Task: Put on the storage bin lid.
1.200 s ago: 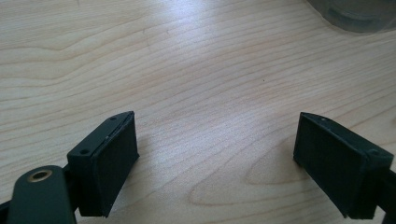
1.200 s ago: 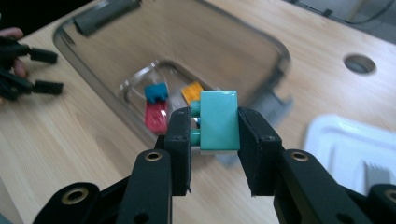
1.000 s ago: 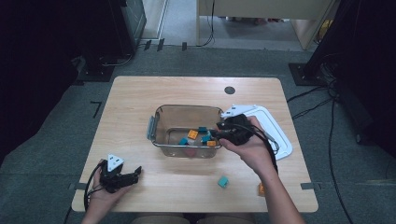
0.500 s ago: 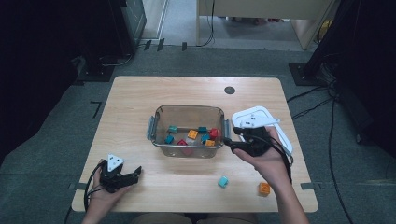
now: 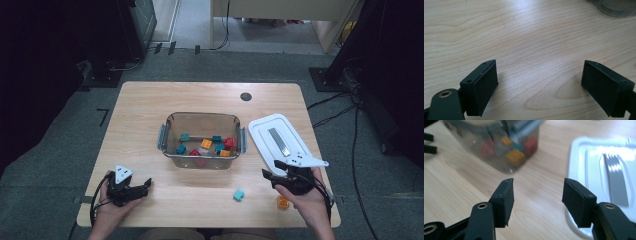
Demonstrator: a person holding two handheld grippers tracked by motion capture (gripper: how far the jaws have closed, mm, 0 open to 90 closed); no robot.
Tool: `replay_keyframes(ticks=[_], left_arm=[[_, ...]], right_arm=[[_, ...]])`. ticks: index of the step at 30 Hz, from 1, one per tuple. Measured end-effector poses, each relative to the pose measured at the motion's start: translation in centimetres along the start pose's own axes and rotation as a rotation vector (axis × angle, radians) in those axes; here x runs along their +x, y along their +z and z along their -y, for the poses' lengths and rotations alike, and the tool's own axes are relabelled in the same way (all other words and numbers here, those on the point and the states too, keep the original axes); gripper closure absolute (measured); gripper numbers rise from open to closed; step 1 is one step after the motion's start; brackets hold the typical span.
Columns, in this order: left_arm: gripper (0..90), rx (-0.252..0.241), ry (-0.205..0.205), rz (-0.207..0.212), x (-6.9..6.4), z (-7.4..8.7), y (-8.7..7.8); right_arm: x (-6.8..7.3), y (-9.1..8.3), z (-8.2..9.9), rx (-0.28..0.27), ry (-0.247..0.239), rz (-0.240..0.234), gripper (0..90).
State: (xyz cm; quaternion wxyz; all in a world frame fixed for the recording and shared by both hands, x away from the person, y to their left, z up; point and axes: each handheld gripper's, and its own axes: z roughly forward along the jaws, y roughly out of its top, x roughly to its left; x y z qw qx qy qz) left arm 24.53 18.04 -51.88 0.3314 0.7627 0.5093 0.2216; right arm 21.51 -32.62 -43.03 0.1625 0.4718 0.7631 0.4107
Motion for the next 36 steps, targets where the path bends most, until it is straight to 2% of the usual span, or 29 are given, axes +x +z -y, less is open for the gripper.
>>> replay_keyframes(ticks=[3,5,7,10,15,19,25,29,32,36], left_arm=[[13.5,0.000,0.000,0.000,0.0,0.0,0.0],[13.5,0.000,0.000,0.000,0.0,0.0,0.0],[13.5,0.000,0.000,0.000,0.0,0.0,0.0],[13.5,0.000,0.001,-0.001,0.0,0.0,0.0],[13.5,0.000,0.001,-0.001,0.0,0.0,0.0],[13.5,0.000,0.001,-0.001,0.0,0.0,0.0],[13.5,0.000,0.001,-0.001,0.0,0.0,0.0],[13.5,0.000,0.001,-0.001,0.0,0.0,0.0],[13.5,0.000,0.001,-0.001,0.0,0.0,0.0],[13.5,0.001,0.001,0.000,0.0,0.0,0.0]], right_arm=[[-0.7,0.0,1.8,0.026,0.022,0.014,42.7],[-1.0,-0.3,3.1,0.015,0.051,0.014,42.3],[-1.3,-0.5,4.2,0.023,0.059,0.016,41.2],[-1.5,-0.7,5.4,0.043,0.036,0.023,38.6],[-1.4,-0.9,7.0,0.082,-0.026,0.000,29.1],[-2.0,-0.8,8.2,0.113,-0.041,-0.030,27.0],[-2.5,-1.3,9.1,0.117,-0.084,-0.077,26.5],[-2.7,-1.4,10.1,0.158,-0.127,-0.096,30.8],[-2.7,-1.1,10.7,0.190,-0.157,-0.090,37.3],[-2.5,-1.0,10.7,0.179,-0.193,-0.072,48.8]])
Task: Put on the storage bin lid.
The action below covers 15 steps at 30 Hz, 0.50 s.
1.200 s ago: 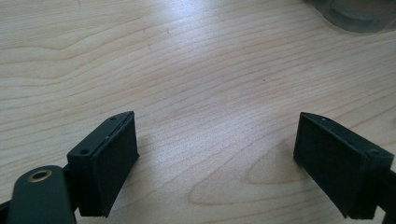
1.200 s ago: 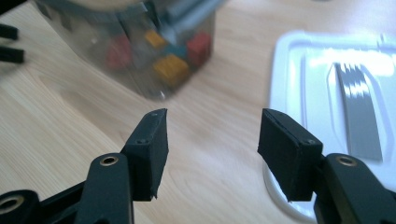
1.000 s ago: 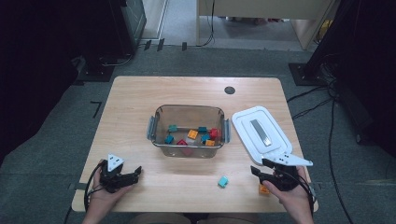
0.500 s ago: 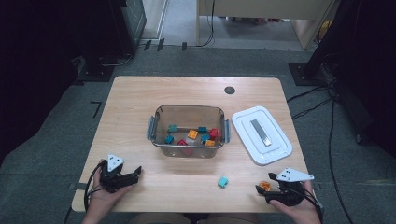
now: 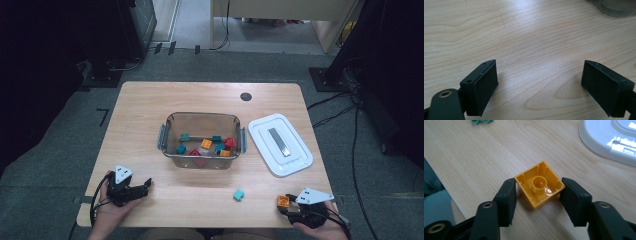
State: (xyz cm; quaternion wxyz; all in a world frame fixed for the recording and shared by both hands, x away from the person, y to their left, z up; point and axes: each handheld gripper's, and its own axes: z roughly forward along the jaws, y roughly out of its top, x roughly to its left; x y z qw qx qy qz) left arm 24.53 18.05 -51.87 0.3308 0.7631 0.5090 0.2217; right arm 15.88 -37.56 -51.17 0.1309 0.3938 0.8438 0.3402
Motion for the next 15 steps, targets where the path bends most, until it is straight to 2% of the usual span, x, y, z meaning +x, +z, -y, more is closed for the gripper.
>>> replay_keyframes(ticks=[1,3,7,11,15], left_arm=[[13.5,0.000,0.000,0.000,0.0,0.0,0.0],[13.5,0.000,0.000,0.000,0.0,0.0,0.0],[13.5,0.000,0.000,0.000,0.0,0.0,0.0],[13.5,0.000,0.000,0.000,0.0,0.0,0.0],[13.5,0.000,0.000,0.000,0.0,0.0,0.0]], right_arm=[[0.0,0.0,0.0,-0.001,-0.006,0.005,49.3],[0.0,0.0,-0.1,-0.004,-0.006,0.015,59.6],[-0.1,0.2,-0.4,-0.012,0.030,0.021,60.0],[0.0,0.3,-0.8,-0.030,0.041,0.014,60.1],[0.0,0.2,-1.5,-0.056,0.082,0.011,60.2]])
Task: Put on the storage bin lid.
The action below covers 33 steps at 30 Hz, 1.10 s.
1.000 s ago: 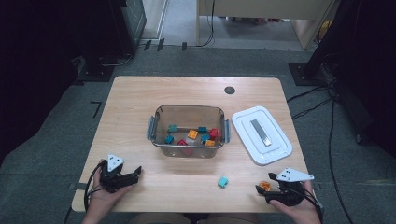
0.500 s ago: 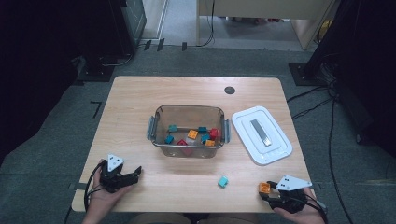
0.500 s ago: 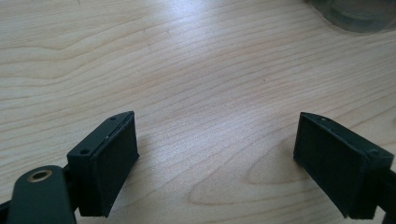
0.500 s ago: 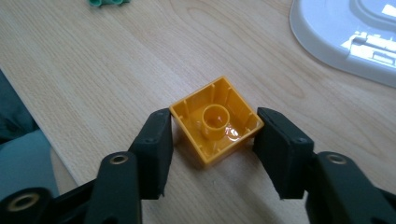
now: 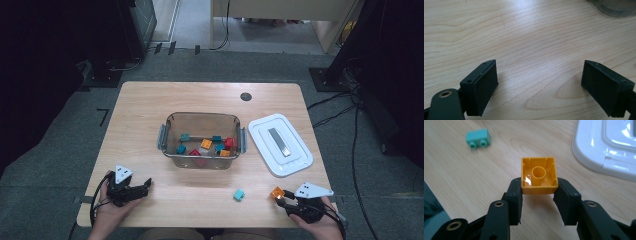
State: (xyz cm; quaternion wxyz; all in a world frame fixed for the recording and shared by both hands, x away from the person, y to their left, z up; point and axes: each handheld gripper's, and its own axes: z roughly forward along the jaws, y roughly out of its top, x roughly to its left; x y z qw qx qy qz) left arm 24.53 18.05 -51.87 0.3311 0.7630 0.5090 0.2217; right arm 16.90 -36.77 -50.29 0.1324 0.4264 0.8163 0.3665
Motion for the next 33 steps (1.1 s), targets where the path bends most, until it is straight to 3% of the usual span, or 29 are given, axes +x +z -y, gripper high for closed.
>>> replay_keyframes(ticks=[10,33], left_arm=[[13.5,0.000,0.000,-0.001,0.0,0.0,0.0],[13.5,-0.001,0.000,-0.001,0.0,0.0,0.0]], right_arm=[[0.5,-0.3,-3.5,-0.015,0.047,0.010,60.1],[0.0,-1.5,-14.2,-0.057,0.029,0.012,60.1]])
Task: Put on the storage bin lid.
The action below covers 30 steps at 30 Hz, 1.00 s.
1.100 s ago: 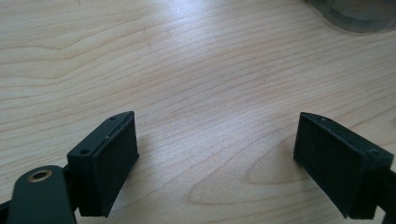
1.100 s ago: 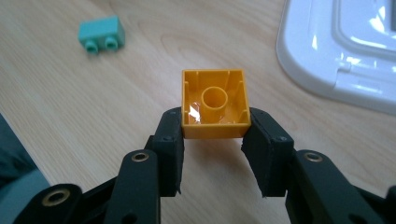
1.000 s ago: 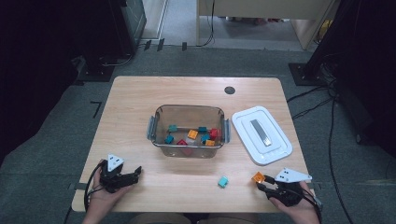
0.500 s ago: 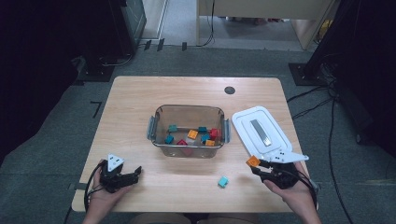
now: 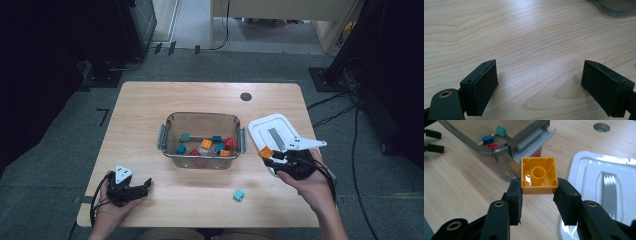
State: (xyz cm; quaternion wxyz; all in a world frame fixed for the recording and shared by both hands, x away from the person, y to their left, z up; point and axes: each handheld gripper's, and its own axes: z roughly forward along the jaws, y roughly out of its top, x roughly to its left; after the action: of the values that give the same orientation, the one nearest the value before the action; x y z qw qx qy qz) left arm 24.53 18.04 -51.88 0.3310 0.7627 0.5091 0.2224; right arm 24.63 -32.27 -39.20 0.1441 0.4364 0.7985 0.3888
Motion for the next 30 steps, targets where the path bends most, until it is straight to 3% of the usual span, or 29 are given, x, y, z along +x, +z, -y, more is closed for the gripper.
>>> replay_keyframes(ticks=[16,21,26,30], left_arm=[[13.5,-0.001,0.000,0.000,0.0,0.0,0.0],[13.5,0.000,0.001,0.000,0.0,0.0,0.0],[13.5,-0.001,0.001,0.000,0.0,0.0,0.0],[13.5,-0.001,0.000,0.000,0.0,0.0,0.0]], right_arm=[[2.0,1.2,-7.1,-0.016,-0.052,-0.050,60.1],[3.0,3.0,-9.0,-0.013,-0.080,-0.067,60.1],[3.9,5.6,-10.2,-0.003,-0.078,-0.075,59.9],[4.3,6.8,-10.3,-0.003,-0.065,-0.076,52.5]])
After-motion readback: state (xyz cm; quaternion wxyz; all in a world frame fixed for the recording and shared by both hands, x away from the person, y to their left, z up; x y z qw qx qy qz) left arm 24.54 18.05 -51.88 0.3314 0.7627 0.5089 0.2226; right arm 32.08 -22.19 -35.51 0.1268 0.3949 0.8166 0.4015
